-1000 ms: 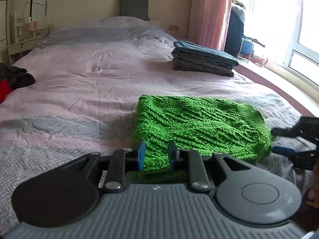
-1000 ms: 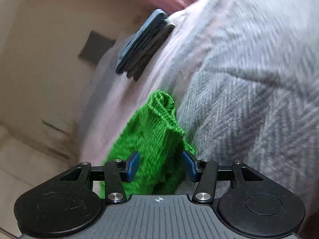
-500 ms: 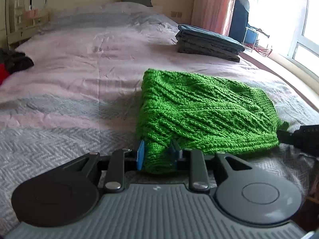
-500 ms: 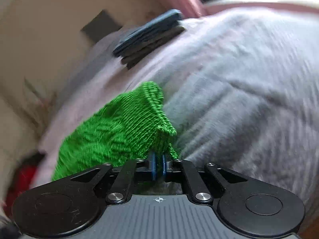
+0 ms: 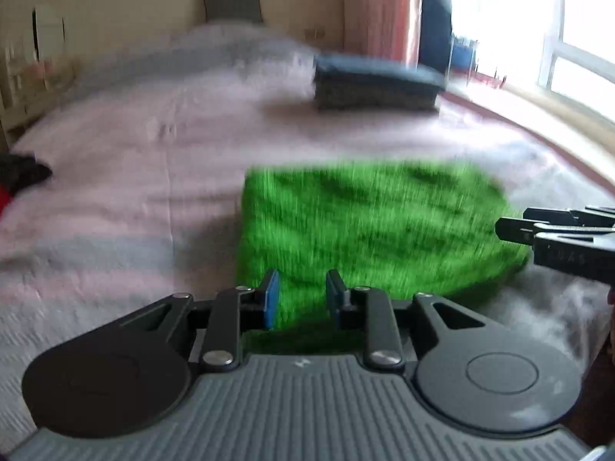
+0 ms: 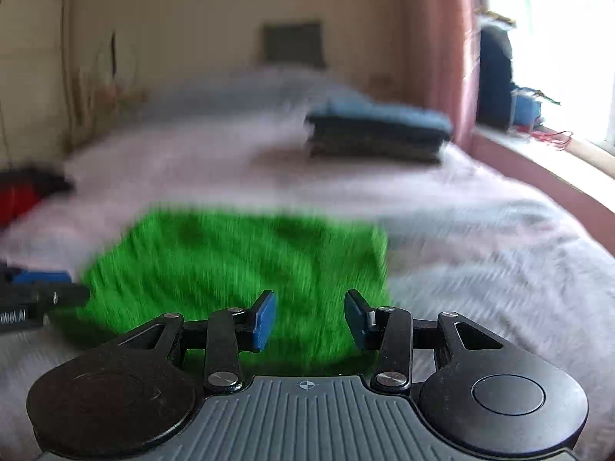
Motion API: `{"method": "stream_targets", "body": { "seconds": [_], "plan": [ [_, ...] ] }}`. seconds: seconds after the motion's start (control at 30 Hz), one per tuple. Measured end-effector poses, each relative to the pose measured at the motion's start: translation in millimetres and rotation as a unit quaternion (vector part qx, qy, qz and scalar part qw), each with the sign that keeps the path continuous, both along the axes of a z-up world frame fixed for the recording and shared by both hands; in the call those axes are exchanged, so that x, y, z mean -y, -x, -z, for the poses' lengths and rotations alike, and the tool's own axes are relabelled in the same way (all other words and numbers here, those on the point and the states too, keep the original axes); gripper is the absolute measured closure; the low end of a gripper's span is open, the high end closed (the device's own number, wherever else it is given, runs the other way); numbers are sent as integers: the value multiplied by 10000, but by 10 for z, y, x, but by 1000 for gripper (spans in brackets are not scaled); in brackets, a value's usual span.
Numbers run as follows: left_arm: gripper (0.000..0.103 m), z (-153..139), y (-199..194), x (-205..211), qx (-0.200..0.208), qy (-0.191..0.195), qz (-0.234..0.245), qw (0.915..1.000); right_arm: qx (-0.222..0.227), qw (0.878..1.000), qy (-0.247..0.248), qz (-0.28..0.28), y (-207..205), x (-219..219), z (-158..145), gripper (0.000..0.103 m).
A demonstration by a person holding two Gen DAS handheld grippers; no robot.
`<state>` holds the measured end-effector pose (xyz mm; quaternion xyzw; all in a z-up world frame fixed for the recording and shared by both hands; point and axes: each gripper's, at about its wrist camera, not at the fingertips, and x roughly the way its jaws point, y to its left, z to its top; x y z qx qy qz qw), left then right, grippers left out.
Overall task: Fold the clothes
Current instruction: 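Open both grippers and pull them back from the folded vest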
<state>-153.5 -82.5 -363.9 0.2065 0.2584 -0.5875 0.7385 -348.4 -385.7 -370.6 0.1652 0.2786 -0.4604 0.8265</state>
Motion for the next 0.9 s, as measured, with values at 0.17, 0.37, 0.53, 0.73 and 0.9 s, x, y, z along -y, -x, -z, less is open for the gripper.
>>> {"method": "stream_targets", "body": {
  "seconds": [0.17,0.37,0.53,0.73,0.9],
  "plan": [
    [79,173,-7,-16,-106,-135,-96,9998,-66,9992,-396,12,36,59,227,59],
    [78,-47,65,-80,-46,-235,-308,9992,165,9969,-720,285,140,76,-70,19],
    [71,-185,169,-243,-262,-551,-566,9965,374,9917,-1168,386,263,-80,-285,19],
    [71,-199,287,-374,-274,-827,-733,9935,234,9878,-1432,560,330,-196,-351,18],
    [68,-228,343,-487,-253,-855,-771,9930,152,9867,-1470,674,352,-284,-343,18]
  ]
}}
